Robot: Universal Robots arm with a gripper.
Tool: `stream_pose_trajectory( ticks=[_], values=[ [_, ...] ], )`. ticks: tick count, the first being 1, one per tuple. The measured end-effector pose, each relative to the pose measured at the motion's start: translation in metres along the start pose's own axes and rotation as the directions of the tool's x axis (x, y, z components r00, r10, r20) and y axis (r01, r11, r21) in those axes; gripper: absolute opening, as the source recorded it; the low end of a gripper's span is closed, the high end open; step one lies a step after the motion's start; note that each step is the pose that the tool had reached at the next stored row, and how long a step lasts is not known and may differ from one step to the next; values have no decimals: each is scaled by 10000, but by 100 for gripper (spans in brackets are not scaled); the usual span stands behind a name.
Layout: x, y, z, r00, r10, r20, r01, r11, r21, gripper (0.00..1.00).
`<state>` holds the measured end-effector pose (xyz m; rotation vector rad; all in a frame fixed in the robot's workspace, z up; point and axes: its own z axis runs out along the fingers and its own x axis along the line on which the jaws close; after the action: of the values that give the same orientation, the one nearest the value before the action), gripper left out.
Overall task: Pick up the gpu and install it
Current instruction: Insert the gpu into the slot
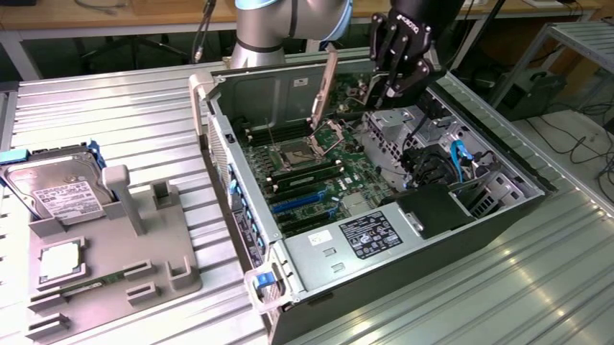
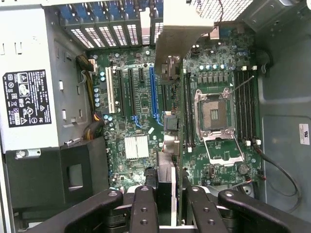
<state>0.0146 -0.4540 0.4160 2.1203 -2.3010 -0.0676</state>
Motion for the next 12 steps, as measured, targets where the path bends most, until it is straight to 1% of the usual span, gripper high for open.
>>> stream_pose_trajectory(
  ticks=[5,7,8,10,12],
  values=[
    [1,-2,35,10000,-62,-4,62,10000,-22,28],
    [1,-2,45,9998,-189,-9,189,9998,-31,28],
    [1,-2,49,9996,-296,-14,296,9996,-34,28],
    [2,-2,64,9968,-797,-33,796,9968,-48,28],
    [2,-2,75,9958,-915,-37,915,9958,-66,28]
  ],
)
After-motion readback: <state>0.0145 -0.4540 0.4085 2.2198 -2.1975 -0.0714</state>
